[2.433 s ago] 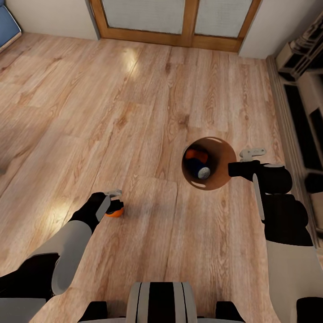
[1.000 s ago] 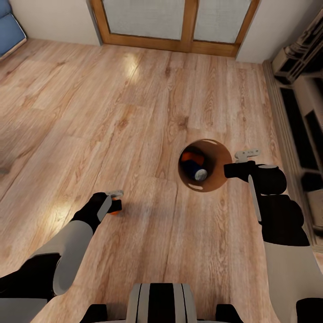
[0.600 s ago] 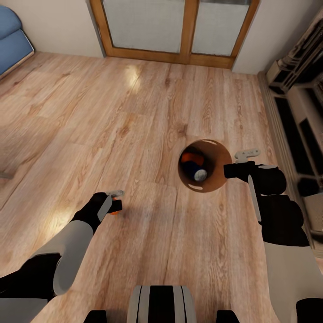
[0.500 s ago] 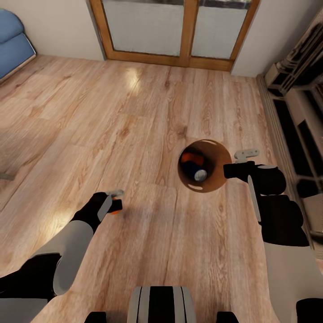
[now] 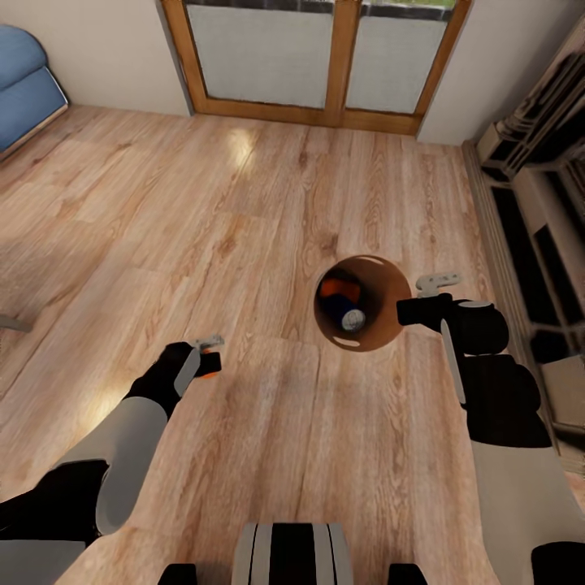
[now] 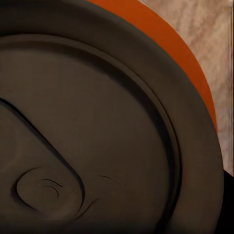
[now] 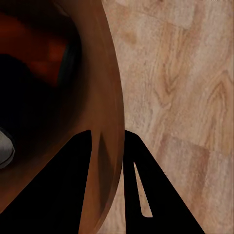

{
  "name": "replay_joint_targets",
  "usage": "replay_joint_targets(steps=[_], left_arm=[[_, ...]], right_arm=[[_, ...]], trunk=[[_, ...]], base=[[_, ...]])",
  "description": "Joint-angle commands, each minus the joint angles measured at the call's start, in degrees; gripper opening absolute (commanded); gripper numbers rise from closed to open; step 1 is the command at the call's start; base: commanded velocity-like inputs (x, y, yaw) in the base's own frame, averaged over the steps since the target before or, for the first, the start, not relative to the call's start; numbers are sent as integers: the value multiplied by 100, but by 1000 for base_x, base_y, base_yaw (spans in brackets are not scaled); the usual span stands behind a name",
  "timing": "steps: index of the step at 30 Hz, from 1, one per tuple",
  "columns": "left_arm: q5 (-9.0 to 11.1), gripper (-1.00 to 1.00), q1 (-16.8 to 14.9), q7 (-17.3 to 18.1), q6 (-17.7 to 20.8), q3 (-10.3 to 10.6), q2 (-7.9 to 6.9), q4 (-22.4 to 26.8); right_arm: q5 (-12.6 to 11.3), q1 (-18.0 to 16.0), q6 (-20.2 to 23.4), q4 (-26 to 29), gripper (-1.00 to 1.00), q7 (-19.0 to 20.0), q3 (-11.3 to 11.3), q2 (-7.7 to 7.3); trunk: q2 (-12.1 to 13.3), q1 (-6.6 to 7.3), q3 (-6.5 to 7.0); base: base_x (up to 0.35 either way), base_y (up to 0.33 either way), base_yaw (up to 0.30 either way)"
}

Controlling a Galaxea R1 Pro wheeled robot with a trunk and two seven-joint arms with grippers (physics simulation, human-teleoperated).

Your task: Put the three can of soda from the living room inside the tash can in the kitchen.

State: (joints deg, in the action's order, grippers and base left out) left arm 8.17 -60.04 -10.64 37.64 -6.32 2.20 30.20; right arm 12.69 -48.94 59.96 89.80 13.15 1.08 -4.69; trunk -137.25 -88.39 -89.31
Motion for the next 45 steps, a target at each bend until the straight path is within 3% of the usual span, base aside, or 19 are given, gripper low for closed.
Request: replay_joint_targets(steps=[1,8,11,13,14,17,18,22,26,30,35,37,42,43,45], left_arm=[[0,-100,1,87,3,3,-13,28],[-6,-100,-4,1251,172,39,-57,85],[-8,-100,-10,1919,498,46,-92,330],[-8,-100,-13,2152,651,45,-129,480],[-8,-100,-15,2460,897,44,-212,757],[-9,-100,-15,2756,1223,44,-326,1188],[-9,-100,-11,2929,1446,42,-447,1561],[14,-100,-9,3037,1951,32,-670,2100],[28,-100,-8,3063,2236,26,-746,2614],[28,-100,-3,3241,2236,32,-777,3419],[25,-100,-7,3406,2236,44,-775,3448],[21,-100,-16,3626,2236,69,-774,3312],[11,-100,-166,4192,2236,664,-757,2034],[9,-100,-291,4456,2236,807,-754,1705],[4,-100,-445,4745,2236,940,-751,1424]], right_arm=[[-64,6,4,2,-100,11,3,4],[-77,111,4,2,-100,13,99,19],[-70,144,4,2,-100,13,164,102],[-68,149,4,2,-100,12,182,120],[-67,152,4,2,-100,12,207,148],[-62,168,4,2,-100,12,277,191],[-58,191,4,2,-100,12,315,215],[-57,211,4,2,-100,12,328,217],[-61,262,4,-20,-100,12,330,219],[-63,300,4,-50,-100,12,331,222],[-64,304,4,-57,-100,12,331,222],[-65,312,4,-60,-100,16,331,222],[-65,360,4,-67,-100,20,331,217],[-65,363,4,-67,-100,20,331,215],[-65,364,4,-68,-100,20,333,215]], trunk=[[41,23,19],[322,176,144],[443,242,198],[523,286,234],[563,308,252],[683,374,306],[723,396,324],[884,484,396],[1044,572,468],[1205,660,539],[1405,770,629],[1485,813,665],[1686,923,755],[1726,945,773],[1806,989,809]], base=[[0,0,0],[0,0,0],[0,0,0],[0,0,0],[0,0,0],[0,0,0],[0,0,0],[0,0,0],[0,0,0],[0,0,0],[0,0,0],[0,0,0],[0,0,0],[0,0,0],[0,0,0]])
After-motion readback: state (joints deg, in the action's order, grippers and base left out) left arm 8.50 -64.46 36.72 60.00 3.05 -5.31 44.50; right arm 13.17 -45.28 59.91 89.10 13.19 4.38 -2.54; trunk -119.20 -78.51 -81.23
